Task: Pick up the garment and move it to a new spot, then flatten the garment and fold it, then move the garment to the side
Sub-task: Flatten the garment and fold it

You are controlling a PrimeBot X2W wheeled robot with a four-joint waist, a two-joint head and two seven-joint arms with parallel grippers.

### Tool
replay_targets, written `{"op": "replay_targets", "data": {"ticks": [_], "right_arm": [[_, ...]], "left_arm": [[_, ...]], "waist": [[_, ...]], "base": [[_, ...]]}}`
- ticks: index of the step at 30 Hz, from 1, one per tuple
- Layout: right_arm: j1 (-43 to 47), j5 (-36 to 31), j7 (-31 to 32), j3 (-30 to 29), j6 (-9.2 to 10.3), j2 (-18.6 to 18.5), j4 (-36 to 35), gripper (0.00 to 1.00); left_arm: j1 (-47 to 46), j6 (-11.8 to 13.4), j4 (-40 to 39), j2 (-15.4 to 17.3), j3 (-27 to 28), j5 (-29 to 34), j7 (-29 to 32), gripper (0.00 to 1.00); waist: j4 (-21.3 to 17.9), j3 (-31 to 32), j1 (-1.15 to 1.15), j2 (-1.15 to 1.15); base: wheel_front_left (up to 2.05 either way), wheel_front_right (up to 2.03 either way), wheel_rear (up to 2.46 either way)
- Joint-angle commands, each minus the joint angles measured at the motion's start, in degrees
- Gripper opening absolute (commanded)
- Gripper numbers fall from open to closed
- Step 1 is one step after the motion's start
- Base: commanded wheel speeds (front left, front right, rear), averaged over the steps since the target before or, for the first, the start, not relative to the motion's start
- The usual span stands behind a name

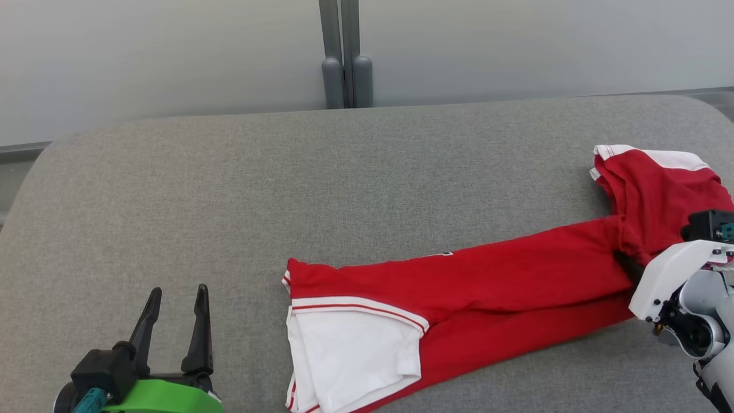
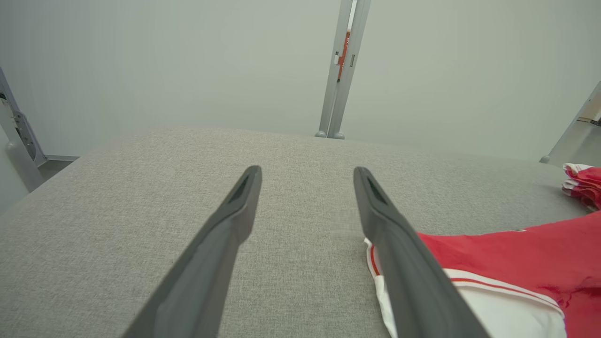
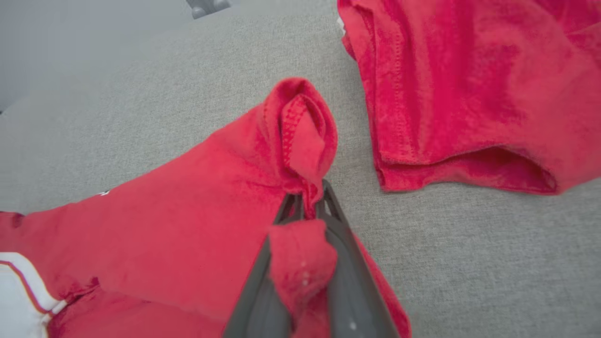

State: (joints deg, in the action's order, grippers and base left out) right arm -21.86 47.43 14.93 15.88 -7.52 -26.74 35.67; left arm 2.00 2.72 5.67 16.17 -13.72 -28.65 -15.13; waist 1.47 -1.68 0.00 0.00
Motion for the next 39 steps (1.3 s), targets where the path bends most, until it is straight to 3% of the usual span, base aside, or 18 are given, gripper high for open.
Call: {"op": "replay_targets", "data": {"ticks": [1,9,15,20,25,37,38,39], "right_arm": [[0.1,0.75,0.43,-0.2,0.05,0.02,-2.17,0.0],[5.64,8.14,2.21,0.56,0.04,3.29,-19.23,0.0],[8.63,12.73,3.44,3.76,0.04,9.12,-27.61,0.0],[6.78,10.38,1.49,7.19,0.02,15.36,-23.21,0.0],[5.01,9.62,-0.09,10.28,0.03,19.32,-16.97,0.0],[-0.33,10.26,-6.06,15.67,0.03,22.54,-4.48,0.0],[-0.68,10.0,-6.55,16.09,0.03,22.66,-3.62,0.05],[-1.1,10.16,-7.08,16.61,0.03,22.87,-2.69,0.36]], "left_arm": [[0.78,-0.31,0.11,-0.21,0.16,0.23,0.01,1.0],[1.21,-0.69,1.27,-0.76,0.21,0.56,0.01,1.0],[0.2,-0.99,2.14,-0.65,-0.17,0.52,0.17,1.0],[-0.92,-1.33,2.85,-0.88,-0.72,0.51,0.25,1.0],[-1.84,-1.57,3.54,-1.32,-1.49,0.51,0.41,1.0],[-3.09,-2.18,5.2,-2.0,-1.61,0.38,0.09,1.0],[-3.15,-2.15,5.32,-2.01,-1.59,0.37,0.07,1.0],[-3.26,-2.18,5.53,-2.0,-1.55,0.32,0.06,1.0]], "waist": [[-0.02,0.37,0.0,0.0],[2.98,1.36,0.0,0.0],[7.67,1.05,0.0,0.0],[11.9,0.19,0.0,0.0],[15.22,-0.78,0.0,0.0],[16.87,-2.0,0.0,0.0],[16.75,-2.03,0.0,0.0],[16.58,-2.07,0.0,0.0]], "base": [[0.0,0.0,0.0],[0.0,0.0,0.0],[0.0,0.0,0.0],[0.0,0.0,0.0],[0.0,0.0,0.0],[0.0,0.0,0.0],[0.0,0.0,0.0],[0.0,0.0,0.0]]}}
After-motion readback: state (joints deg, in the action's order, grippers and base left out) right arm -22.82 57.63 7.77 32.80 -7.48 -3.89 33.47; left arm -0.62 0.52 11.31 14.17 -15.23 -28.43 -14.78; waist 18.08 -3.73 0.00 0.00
